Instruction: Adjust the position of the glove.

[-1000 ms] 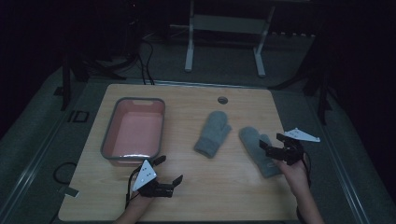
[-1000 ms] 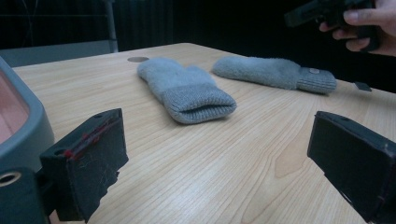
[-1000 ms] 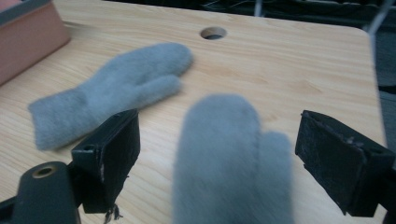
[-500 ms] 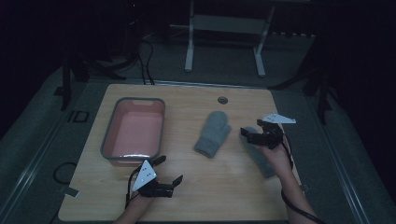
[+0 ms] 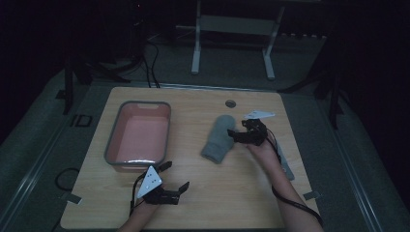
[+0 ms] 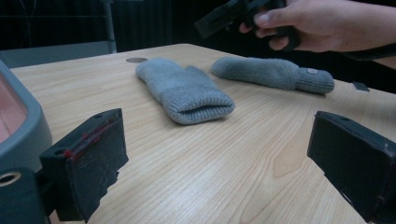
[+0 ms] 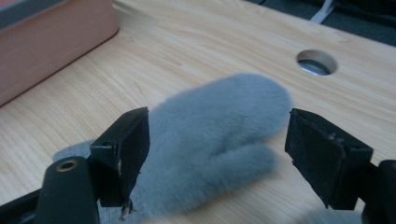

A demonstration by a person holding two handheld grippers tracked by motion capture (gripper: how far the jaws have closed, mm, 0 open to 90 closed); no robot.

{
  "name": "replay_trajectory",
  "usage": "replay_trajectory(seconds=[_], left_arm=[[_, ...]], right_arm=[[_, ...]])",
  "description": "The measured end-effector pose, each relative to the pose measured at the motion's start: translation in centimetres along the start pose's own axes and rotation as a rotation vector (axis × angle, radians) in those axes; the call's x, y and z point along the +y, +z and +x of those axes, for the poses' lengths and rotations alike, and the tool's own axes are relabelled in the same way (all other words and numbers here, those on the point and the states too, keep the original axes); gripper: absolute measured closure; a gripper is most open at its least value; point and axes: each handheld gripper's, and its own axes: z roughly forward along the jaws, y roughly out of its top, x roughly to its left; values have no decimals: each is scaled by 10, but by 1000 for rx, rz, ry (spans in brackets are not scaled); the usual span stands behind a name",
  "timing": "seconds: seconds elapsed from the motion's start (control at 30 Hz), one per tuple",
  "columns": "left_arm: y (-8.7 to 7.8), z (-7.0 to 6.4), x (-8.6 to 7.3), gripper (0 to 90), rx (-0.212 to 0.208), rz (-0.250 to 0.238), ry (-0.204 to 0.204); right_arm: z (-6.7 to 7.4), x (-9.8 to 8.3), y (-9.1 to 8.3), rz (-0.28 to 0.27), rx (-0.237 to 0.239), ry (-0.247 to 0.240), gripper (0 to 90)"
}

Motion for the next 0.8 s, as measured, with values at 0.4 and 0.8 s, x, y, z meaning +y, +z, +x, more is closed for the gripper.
replay_trajectory(seconds=[0.4,0.8], left_arm=[[0,0,0,50,-2,-1,-1],[0,0,0,50,-4,-1,1]], right_arm=[[9,3,49,101,27,-22,253],[14,-15,76,178,12,-70,402]])
